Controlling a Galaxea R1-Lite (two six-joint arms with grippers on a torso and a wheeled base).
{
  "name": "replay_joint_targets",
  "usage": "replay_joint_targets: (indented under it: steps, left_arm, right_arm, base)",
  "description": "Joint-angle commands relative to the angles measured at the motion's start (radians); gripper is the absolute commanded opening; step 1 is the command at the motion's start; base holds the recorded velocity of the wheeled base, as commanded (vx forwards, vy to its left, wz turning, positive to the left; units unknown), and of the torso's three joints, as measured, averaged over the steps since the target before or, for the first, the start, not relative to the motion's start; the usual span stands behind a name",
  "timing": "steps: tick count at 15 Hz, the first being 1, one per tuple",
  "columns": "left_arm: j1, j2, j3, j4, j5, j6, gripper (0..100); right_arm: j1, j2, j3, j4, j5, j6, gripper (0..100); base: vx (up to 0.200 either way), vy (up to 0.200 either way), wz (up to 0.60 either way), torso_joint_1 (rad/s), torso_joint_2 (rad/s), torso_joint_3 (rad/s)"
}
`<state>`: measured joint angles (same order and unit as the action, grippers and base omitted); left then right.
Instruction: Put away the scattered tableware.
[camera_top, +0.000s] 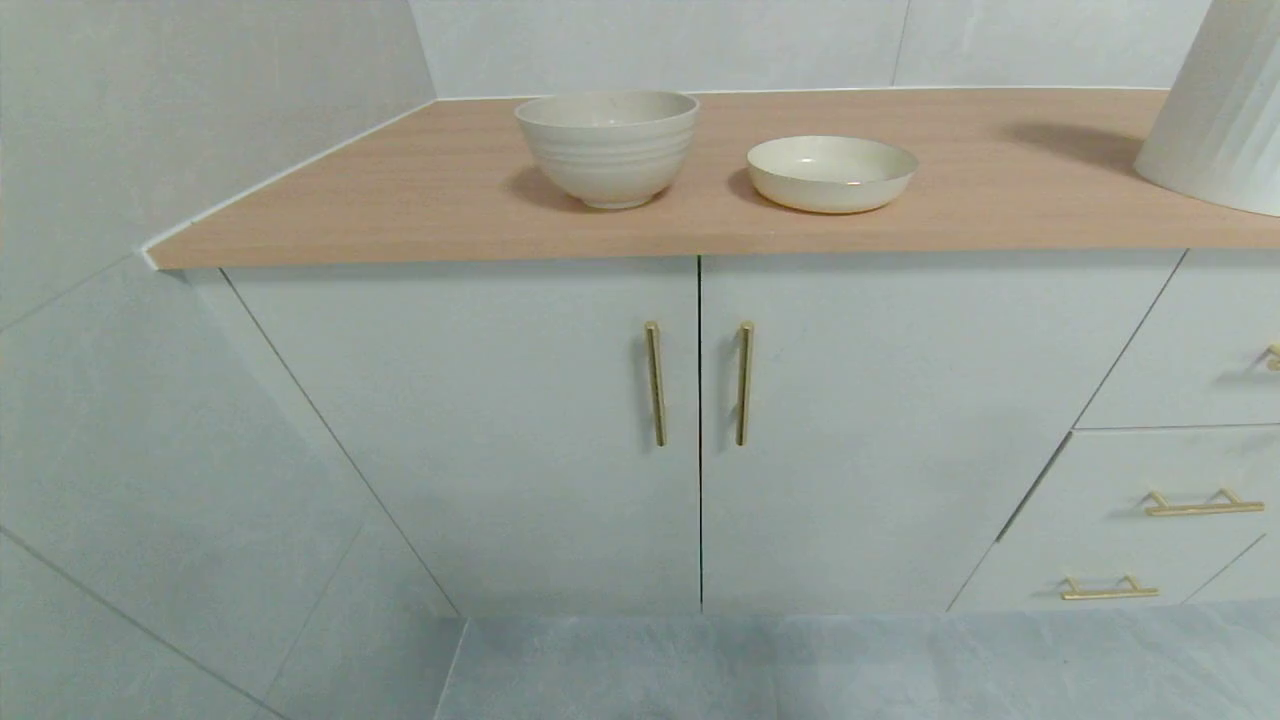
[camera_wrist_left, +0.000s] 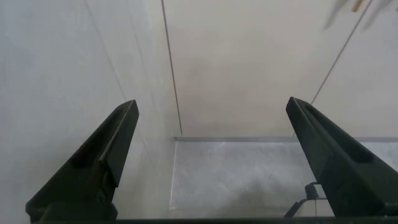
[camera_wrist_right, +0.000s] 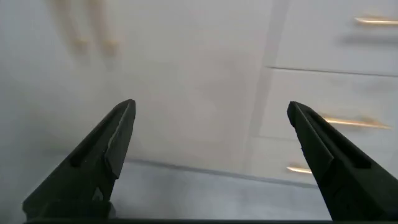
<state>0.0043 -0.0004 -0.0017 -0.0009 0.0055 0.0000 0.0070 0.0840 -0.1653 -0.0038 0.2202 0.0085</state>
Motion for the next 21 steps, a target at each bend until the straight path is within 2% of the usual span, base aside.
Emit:
replay_joint_targets:
  steps: [1, 3, 6, 8, 9, 10, 12, 16, 18, 21]
  left_arm:
    - [0.0, 0.0, 0.0, -0.001, 0.001, 0.0, 100]
    - [0.0, 0.0, 0.0, -0.001, 0.001, 0.0, 100]
    - [0.0, 0.0, 0.0, -0.001, 0.001, 0.0, 100]
    - [0.0, 0.0, 0.0, -0.001, 0.001, 0.0, 100]
    - [0.0, 0.0, 0.0, -0.001, 0.001, 0.0, 100]
    - [0.0, 0.0, 0.0, -0.001, 0.001, 0.0, 100]
    - [0.0, 0.0, 0.0, -0.001, 0.001, 0.0, 100]
    - [0.0, 0.0, 0.0, -0.001, 0.001, 0.0, 100]
    - [0.0, 0.0, 0.0, -0.001, 0.001, 0.0, 100]
    - [0.0, 0.0, 0.0, -0.001, 0.001, 0.0, 100]
  right_arm:
    - [0.036, 0.473, -0.115, 0.047, 0.291, -0.007, 100]
    - [0.146, 0.754, -0.171, -0.022, 0.311, -0.053, 100]
    - [0.315, 1.175, -0.269, -0.323, 0.301, -0.015, 100]
    - [0.369, 1.41, -0.336, -0.568, 0.242, 0.038, 100]
    - [0.375, 1.455, -0.362, -0.605, 0.222, 0.041, 100]
    - [0.41, 1.567, -0.457, -0.65, 0.166, 0.065, 100]
    - [0.455, 1.651, -0.56, -0.653, 0.139, 0.12, 100]
    - [0.531, 1.769, -0.714, -0.656, 0.134, 0.126, 100]
    - [0.551, 1.794, -0.711, -0.7, 0.103, 0.128, 100]
    - [0.551, 1.826, -0.689, -0.872, 0.048, 0.199, 100]
  base:
    - [0.0, 0.0, 0.0, 0.0, 0.0, 0.0]
    - [0.0, 0.0, 0.0, 0.0, 0.0, 0.0]
    - [0.0, 0.0, 0.0, 0.0, 0.0, 0.0]
    - [0.0, 0.0, 0.0, 0.0, 0.0, 0.0]
    - [0.0, 0.0, 0.0, 0.0, 0.0, 0.0]
    - [0.0, 0.0, 0.0, 0.0, 0.0, 0.0]
    - [0.0, 0.0, 0.0, 0.0, 0.0, 0.0]
    - [0.0, 0.0, 0.0, 0.0, 0.0, 0.0]
    - [0.0, 0.0, 0.0, 0.0, 0.0, 0.0]
    - [0.0, 0.0, 0.0, 0.0, 0.0, 0.0]
